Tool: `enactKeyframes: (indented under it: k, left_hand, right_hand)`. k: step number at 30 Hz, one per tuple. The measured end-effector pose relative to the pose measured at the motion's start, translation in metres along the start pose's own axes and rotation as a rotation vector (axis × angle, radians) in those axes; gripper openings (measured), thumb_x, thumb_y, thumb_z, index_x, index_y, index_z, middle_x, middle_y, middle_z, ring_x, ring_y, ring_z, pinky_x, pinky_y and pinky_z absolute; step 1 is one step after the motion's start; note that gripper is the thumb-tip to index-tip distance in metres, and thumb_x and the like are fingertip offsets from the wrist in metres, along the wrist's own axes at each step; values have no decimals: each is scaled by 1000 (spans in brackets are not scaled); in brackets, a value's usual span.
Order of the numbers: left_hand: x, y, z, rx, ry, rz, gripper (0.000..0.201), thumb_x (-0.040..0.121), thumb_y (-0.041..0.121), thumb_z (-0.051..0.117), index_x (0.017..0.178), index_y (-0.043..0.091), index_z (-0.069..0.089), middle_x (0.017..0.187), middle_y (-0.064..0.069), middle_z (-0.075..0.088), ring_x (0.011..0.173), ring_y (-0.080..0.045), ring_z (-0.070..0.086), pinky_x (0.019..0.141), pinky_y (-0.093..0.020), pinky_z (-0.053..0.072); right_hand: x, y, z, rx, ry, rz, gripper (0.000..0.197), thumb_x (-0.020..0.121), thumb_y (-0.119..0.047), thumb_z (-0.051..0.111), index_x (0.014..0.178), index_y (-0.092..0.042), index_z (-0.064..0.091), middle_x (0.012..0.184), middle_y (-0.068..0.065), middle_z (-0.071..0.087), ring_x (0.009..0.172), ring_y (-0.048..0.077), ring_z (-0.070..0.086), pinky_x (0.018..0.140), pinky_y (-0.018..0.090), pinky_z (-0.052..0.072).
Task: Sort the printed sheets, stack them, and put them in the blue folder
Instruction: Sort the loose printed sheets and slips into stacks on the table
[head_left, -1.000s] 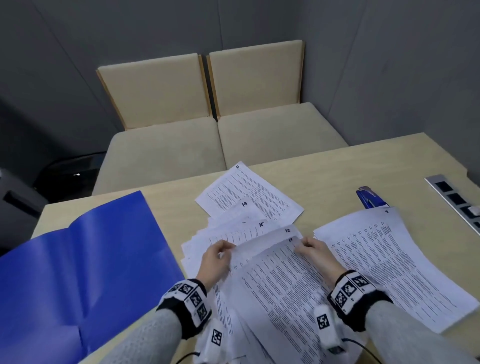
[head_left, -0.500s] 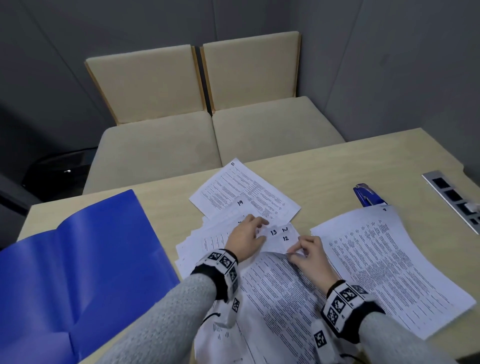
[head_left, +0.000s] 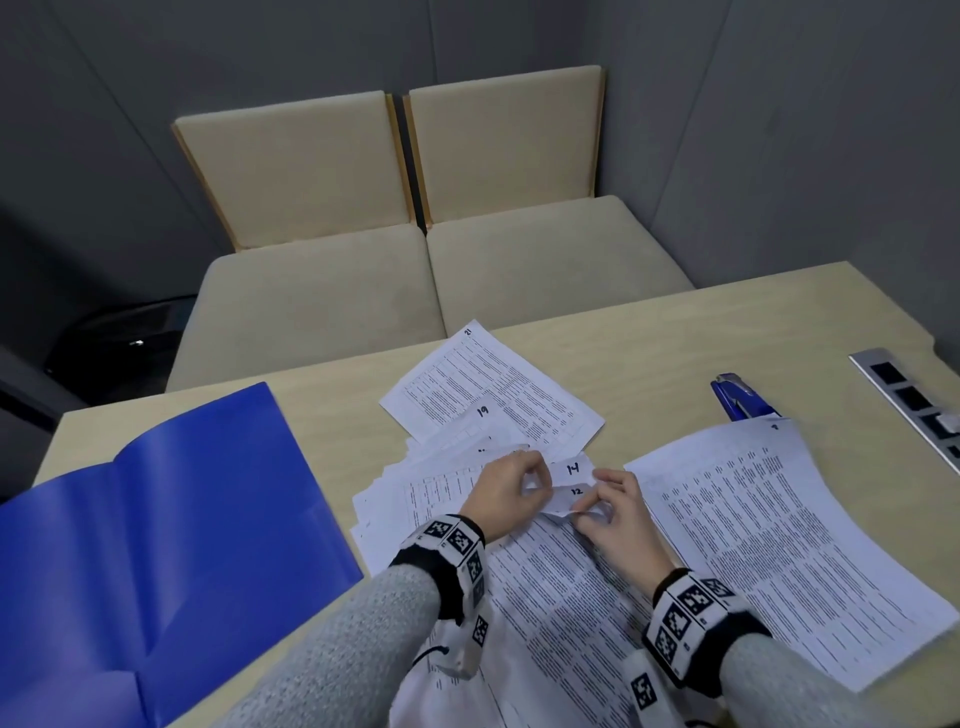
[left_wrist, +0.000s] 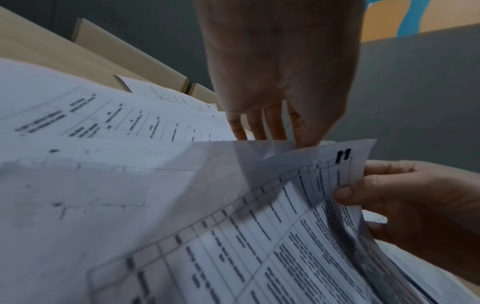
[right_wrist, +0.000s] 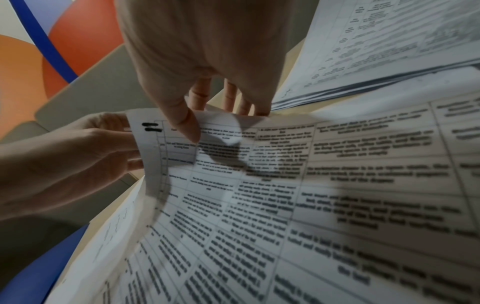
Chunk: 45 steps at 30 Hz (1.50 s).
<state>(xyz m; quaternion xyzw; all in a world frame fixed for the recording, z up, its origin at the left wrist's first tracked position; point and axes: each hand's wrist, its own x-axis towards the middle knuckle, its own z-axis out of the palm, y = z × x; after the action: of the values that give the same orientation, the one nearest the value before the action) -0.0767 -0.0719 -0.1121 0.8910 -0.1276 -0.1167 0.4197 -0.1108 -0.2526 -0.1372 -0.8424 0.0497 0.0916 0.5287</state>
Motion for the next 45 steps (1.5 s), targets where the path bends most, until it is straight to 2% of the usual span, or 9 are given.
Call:
enactKeyframes:
  k: [9, 13, 17, 21, 27, 32, 35, 40, 45]
  left_hand:
    - [-20, 3, -1, -130, 142, -34, 15, 85, 33, 63, 82, 19, 58, 85, 5, 59, 77, -8, 55, 71, -22, 45]
    - [-14, -21, -21, -122, 320, -172, 9, 96, 21, 46, 95, 19, 55, 95, 3, 61, 80, -18, 60, 74, -36, 51]
    - [-8, -51, -39, 260, 141, -196, 31, 87, 13, 51, 118, 19, 54, 113, -2, 52, 102, -21, 47, 87, -36, 44]
    - [-7, -55, -46, 366, 116, -114, 30, 83, 18, 57, 112, 19, 58, 104, -2, 55, 97, -22, 45, 85, -38, 42]
    - [-11, -49, -49, 415, 226, 35, 11, 79, 21, 70, 88, 17, 66, 92, -4, 54, 85, -24, 48, 72, -34, 40]
    - [-27, -48, -52, 431, 279, 180, 20, 91, 28, 56, 79, 12, 58, 84, -3, 55, 73, -20, 47, 64, -31, 40]
    - [-37, -40, -52, 199, 175, 97, 20, 96, 26, 52, 83, 11, 55, 77, 1, 59, 67, -13, 50, 62, -23, 38]
    - [-48, -29, -51, -6, 36, -29, 29, 91, 40, 58, 72, 19, 59, 68, 4, 62, 63, -8, 53, 62, -22, 41]
    - [-30, -48, -68, 17, 174, -331, 16, 96, 24, 48, 101, 13, 60, 103, -3, 59, 76, -16, 63, 71, -34, 53]
  right_hand:
    - [-10, -13, 1, -24, 35, -35, 24, 76, 7, 63, 72, -17, 63, 89, -3, 67, 86, 0, 60, 69, 6, 40]
    - [-13, -18, -1, -12, -10, -21, 18, 81, 5, 59, 77, -12, 62, 86, -5, 66, 69, -10, 56, 59, 6, 39]
    - [-13, -24, -4, 12, -42, -19, 26, 85, -4, 61, 98, -21, 46, 82, -3, 55, 61, -3, 43, 54, 10, 38]
    - [-12, -22, -2, 110, -47, 28, 56, 83, -4, 61, 121, -38, 36, 85, 15, 62, 64, 24, 54, 58, 25, 43]
    - [-7, -23, 3, 2, -112, -24, 8, 84, -5, 65, 80, -11, 61, 68, -6, 58, 60, -2, 50, 57, 13, 36]
    - [-6, -27, 13, 56, -146, -43, 16, 80, -8, 71, 76, -19, 60, 104, 3, 52, 99, 1, 53, 82, 8, 35]
    - [-5, -32, 19, 114, -175, -63, 17, 77, -14, 75, 72, -23, 61, 123, -7, 50, 118, 1, 46, 95, 23, 34]
    - [-9, -40, 27, 173, -182, -46, 19, 79, -12, 74, 71, -17, 58, 87, -6, 69, 70, 7, 61, 62, 23, 46]
    - [-15, -35, 23, 178, -202, -22, 15, 76, -11, 77, 71, -13, 62, 82, 1, 71, 76, 4, 65, 67, 16, 45]
